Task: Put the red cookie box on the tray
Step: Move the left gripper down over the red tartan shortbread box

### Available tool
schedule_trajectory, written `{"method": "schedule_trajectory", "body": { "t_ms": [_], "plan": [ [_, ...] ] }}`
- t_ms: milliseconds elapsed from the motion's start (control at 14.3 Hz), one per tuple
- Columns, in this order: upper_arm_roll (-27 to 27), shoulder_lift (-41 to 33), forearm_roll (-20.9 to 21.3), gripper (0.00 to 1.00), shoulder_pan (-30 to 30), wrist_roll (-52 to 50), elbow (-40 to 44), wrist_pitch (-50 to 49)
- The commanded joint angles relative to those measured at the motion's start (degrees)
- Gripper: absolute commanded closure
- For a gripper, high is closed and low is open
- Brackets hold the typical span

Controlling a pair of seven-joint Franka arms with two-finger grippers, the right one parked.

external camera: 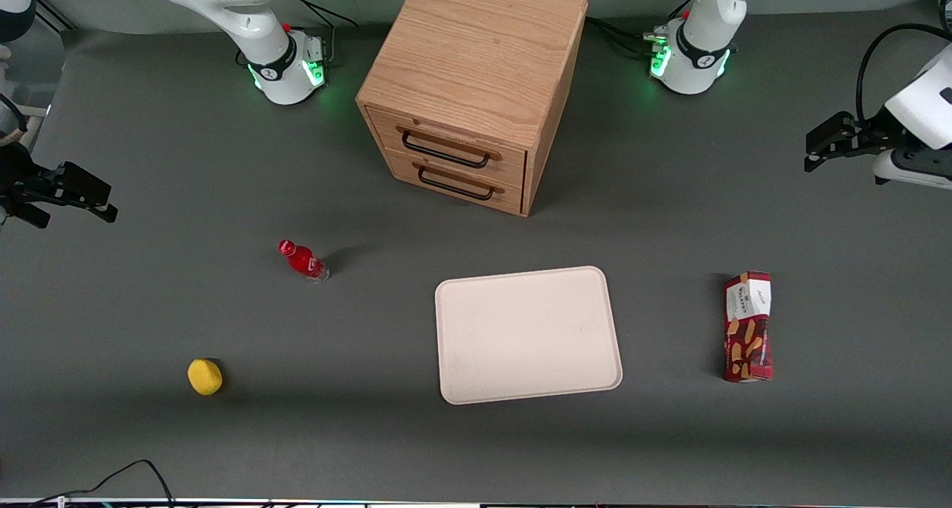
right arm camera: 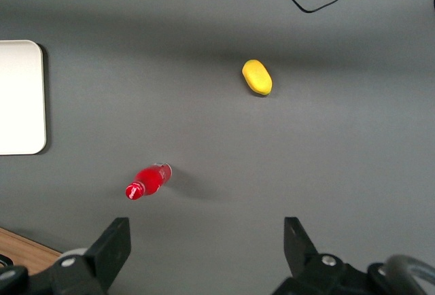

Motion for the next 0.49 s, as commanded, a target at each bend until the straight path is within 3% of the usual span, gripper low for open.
{"method": "schedule_trajectory", "body": {
  "t_ms": [0,419],
  "plan": [
    [1.2,0.8,0.9,0.00,-1.2,1.4,2.0,-1.4],
    [1.4,3.5,0.2,0.00,1.8,3.2,2.7,0.3]
  ]
}}
